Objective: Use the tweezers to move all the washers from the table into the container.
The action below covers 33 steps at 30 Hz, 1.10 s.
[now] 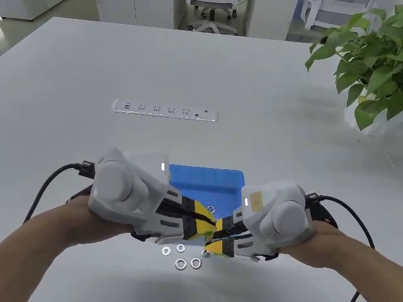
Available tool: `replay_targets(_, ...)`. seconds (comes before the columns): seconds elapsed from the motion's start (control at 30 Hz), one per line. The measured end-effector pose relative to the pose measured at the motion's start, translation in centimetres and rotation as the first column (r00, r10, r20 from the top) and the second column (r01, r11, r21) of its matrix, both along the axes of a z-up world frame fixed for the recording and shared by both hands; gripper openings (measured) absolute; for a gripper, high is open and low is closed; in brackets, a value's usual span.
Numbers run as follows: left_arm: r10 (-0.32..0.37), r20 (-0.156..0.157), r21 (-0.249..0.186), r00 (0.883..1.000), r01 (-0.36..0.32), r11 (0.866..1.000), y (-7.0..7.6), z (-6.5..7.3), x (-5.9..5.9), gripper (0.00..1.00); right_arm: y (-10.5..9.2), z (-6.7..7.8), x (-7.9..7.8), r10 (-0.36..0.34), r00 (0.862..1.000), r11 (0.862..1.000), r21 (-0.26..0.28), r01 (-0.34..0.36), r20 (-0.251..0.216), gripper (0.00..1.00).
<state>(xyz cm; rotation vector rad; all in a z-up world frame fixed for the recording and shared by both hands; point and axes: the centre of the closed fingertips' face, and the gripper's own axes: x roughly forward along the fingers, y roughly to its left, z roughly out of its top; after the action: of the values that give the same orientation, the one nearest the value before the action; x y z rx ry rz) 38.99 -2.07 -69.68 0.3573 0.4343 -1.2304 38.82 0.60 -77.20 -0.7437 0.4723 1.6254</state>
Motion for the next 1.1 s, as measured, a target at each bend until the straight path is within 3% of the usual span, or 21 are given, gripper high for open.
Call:
replay_targets(0.33, 0.024, -0.004, -0.016, 1.000, -0.024, 1.000, 0.3, 0.6, -0.2, 0.19, -0.1, 0.3, -0.1, 0.004, 1.000, 1.000, -0.006, -0.004, 0.001, 0.09)
replay_targets(0.6, 0.090, -0.041, -0.041, 0.995, -0.092, 0.995, 1.6, 0.4, -0.3, 0.35, -0.1, 1.5, -0.1, -0.006, 1.000, 1.000, 0.006, 0.006, 0.001, 0.09)
replay_targets(0.67, 0.097, -0.033, -0.050, 0.995, -0.099, 0.994, 2.0, 0.4, -0.5, 0.37, -0.2, 1.7, -0.1, -0.007, 1.000, 1.000, 0.004, 0.007, 0.000, 0.09)
replay_targets(0.73, 0.121, -0.050, -0.064, 0.991, -0.124, 0.990, 2.4, 0.4, -0.5, 0.42, -0.3, 1.9, -0.3, 0.000, 1.000, 1.000, 0.001, 0.000, 0.007, 0.09)
replay_targets(0.8, 0.139, -0.039, -0.067, 0.990, -0.141, 0.988, 3.0, 0.3, -0.5, 0.46, -0.3, 2.4, -0.3, 0.000, 1.000, 1.000, 0.004, 0.000, 0.009, 0.09)
replay_targets(0.9, 0.177, -0.060, -0.076, 0.982, -0.181, 0.981, 3.7, 0.3, -0.5, 0.56, -0.3, 3.1, -0.3, -0.001, 1.000, 1.000, 0.014, 0.001, 0.011, 0.09)
replay_targets(1.1, 0.222, -0.055, -0.105, 0.973, -0.227, 0.968, 5.0, 0.9, -0.7, 0.66, -0.4, 4.7, -0.2, -0.007, 1.000, 0.999, 0.035, 0.007, 0.010, 0.09)
